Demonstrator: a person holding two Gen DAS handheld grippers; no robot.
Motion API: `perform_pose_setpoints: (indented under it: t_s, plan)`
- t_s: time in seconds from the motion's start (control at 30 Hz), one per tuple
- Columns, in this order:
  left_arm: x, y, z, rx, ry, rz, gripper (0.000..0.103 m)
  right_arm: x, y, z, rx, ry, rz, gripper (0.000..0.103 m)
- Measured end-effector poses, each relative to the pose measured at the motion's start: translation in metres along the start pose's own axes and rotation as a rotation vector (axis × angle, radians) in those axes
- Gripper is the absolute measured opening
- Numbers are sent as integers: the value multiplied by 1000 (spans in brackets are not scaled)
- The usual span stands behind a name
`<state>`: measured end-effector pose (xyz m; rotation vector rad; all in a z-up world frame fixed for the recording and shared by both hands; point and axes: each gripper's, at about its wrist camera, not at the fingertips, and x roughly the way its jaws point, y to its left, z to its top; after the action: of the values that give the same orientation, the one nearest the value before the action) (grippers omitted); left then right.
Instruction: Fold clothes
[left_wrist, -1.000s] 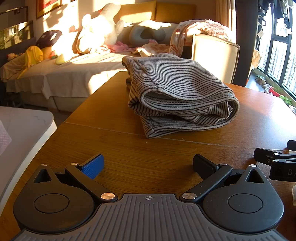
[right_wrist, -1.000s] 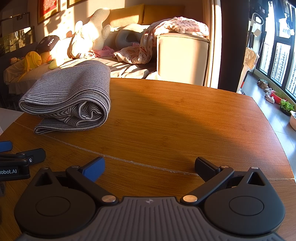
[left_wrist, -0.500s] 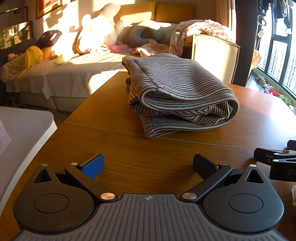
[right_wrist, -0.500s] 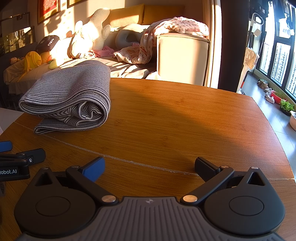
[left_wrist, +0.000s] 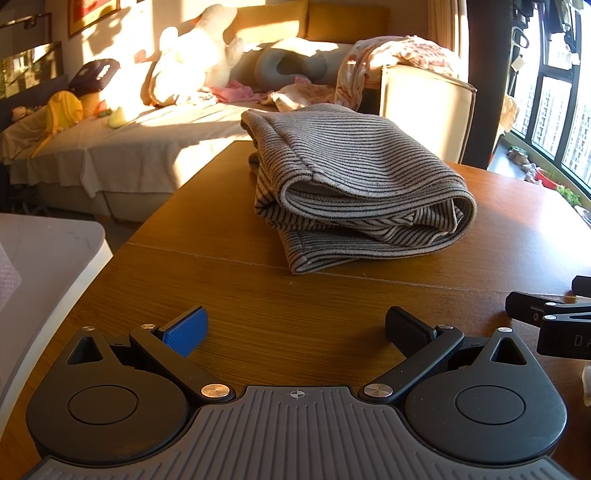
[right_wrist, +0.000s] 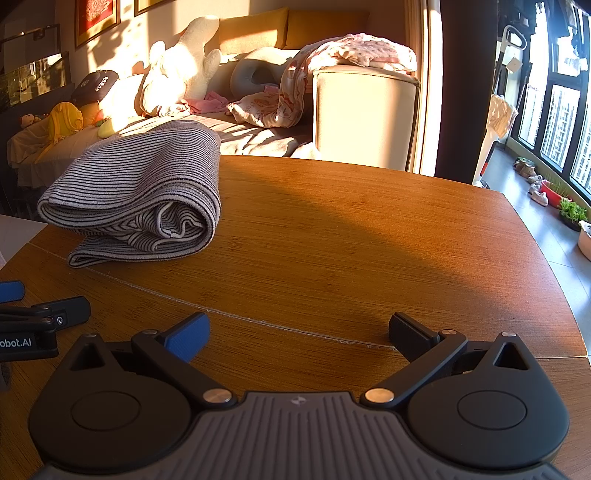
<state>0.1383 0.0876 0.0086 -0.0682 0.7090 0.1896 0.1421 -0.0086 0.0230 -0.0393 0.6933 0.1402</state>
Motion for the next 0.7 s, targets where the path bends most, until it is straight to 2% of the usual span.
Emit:
perform_pose_setpoints:
  t_s: [0.53, 0.7]
  plan:
    - [-2, 0, -1, 6, 7, -7, 103, 0, 0, 0, -1, 0, -1, 103]
    - [-1, -1, -1, 35, 8, -43, 103, 0, 0, 0, -1, 1, -3, 103]
